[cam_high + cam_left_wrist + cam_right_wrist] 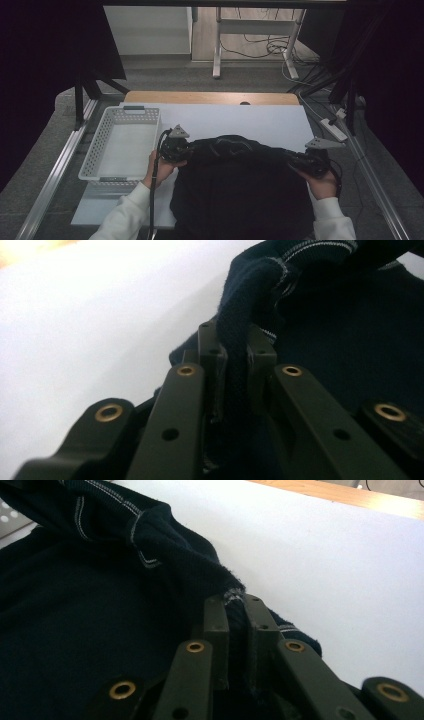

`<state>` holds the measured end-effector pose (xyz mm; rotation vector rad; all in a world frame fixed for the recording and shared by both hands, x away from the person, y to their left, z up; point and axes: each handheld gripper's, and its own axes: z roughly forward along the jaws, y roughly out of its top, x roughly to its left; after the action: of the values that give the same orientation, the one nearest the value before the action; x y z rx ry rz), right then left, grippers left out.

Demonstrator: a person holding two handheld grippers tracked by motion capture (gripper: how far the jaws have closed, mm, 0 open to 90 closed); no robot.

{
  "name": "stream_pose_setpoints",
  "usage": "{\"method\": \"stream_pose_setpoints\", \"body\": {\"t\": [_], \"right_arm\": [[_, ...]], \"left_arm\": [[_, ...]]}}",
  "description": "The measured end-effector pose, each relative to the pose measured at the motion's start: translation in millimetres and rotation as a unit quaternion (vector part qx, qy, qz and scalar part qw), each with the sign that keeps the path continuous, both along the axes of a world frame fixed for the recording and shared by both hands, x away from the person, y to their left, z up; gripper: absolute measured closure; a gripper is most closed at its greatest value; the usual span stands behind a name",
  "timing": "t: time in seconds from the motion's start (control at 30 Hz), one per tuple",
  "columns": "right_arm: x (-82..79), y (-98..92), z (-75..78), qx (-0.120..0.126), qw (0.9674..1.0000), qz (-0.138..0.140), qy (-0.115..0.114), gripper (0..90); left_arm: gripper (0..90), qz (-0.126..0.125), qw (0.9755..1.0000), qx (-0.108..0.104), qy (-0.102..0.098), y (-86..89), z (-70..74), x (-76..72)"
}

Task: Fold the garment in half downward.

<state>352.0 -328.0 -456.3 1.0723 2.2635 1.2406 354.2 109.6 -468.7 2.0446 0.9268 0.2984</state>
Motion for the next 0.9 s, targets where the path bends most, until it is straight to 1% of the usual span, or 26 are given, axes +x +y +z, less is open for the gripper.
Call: {"method": "stream_pose_setpoints", "body": {"t": [0.2,0.47,0.57,0.7,0.9], "right_arm": [[-13.2,-1.2,-4.2,0.001,1.0,0.002,0.006,82.1],[-28.7,2.4,-3.7,-0.004,0.9999,0.014,0.003,82.1],[-33.5,2.8,-5.5,-0.003,0.9998,0.017,0.005,82.1],[-38.4,2.8,-9.4,-0.01,0.9997,0.02,0.01,82.1],[-41.2,0.1,-13.4,-0.01,0.9997,0.018,0.016,82.1]], "left_arm": [[80.8,-0.001,1.0,0.0,0.0,3.5,-1.5,-11.8],[80.8,-0.006,1.0,0.004,0.003,4.4,-5.4,-24.2],[80.7,-0.008,0.9999,0.006,0.003,4.8,-6.6,-28.4],[80.7,-0.011,0.9999,0.008,0.004,3.7,-8.4,-31.2],[80.7,-0.011,0.9999,0.008,0.007,4.2,-9.8,-32.3]]}}
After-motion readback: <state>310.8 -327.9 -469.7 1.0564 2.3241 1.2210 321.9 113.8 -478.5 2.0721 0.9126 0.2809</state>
